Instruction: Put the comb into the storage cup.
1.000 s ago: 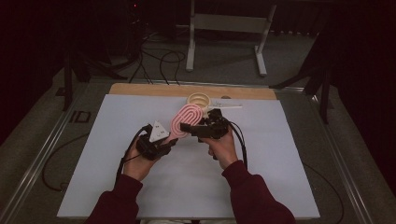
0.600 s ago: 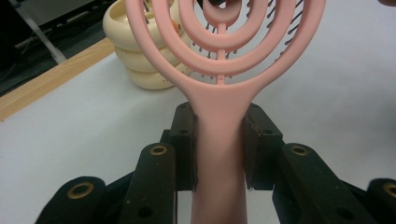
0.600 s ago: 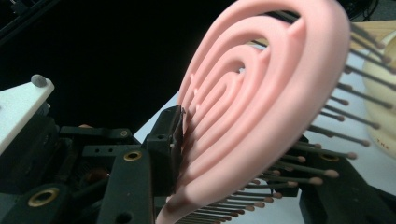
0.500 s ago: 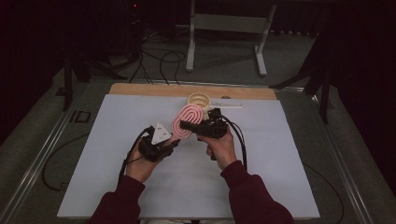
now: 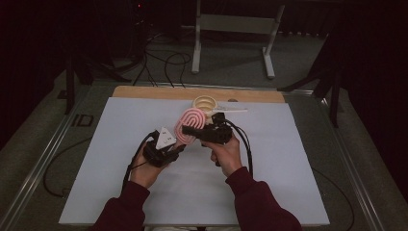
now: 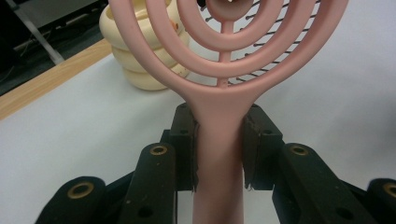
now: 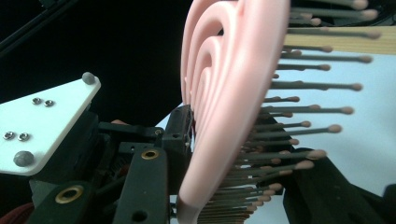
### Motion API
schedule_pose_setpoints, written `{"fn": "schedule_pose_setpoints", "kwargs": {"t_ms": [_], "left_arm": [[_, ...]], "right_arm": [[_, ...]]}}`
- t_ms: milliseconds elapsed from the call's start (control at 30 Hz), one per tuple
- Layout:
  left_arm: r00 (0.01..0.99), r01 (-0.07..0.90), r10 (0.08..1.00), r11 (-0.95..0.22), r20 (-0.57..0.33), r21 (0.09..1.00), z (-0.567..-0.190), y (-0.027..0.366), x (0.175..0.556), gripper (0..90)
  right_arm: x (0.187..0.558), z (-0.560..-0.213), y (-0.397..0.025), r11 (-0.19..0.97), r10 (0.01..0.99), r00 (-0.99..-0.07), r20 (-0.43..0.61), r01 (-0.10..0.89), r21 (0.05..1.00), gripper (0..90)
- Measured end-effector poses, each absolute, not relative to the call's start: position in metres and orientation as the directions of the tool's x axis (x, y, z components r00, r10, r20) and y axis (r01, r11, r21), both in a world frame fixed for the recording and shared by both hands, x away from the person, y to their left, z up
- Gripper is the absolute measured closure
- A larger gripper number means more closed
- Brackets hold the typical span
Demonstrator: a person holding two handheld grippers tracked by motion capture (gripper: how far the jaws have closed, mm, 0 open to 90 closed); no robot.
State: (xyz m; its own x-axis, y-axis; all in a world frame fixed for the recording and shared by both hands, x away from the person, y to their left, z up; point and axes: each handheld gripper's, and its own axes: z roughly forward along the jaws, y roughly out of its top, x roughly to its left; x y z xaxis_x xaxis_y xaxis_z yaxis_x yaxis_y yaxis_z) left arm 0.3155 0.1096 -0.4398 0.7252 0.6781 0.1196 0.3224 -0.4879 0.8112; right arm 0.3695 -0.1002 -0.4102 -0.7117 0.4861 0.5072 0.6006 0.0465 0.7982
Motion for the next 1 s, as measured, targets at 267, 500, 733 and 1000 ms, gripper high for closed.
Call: {"fn": "schedule_pose_setpoints", "kwargs": {"t_ms": [267,500,733,1000], "left_arm": [[0.731,0.318,0.669,-0.505,0.131,0.803,-0.441,0.106,0.315,59.4],[0.697,0.317,0.705,-0.466,0.13,0.826,-0.439,0.109,0.313,37.5],[0.66,0.304,0.738,-0.436,0.142,0.847,-0.438,0.115,0.308,15.3],[0.652,0.318,0.748,-0.416,0.122,0.852,-0.442,0.125,0.303,4.7]], "right_arm": [[0.368,-0.409,-0.099,0.056,0.483,-0.723,0.494,0.588,0.807,63.6],[0.369,-0.408,-0.102,0.045,0.484,-0.72,0.498,0.589,0.807,63.8],[0.37,-0.408,-0.102,0.04,0.487,-0.715,0.502,0.592,0.805,63.8],[0.371,-0.409,-0.102,0.045,0.486,-0.717,0.5,0.591,0.805,63.8]]}}
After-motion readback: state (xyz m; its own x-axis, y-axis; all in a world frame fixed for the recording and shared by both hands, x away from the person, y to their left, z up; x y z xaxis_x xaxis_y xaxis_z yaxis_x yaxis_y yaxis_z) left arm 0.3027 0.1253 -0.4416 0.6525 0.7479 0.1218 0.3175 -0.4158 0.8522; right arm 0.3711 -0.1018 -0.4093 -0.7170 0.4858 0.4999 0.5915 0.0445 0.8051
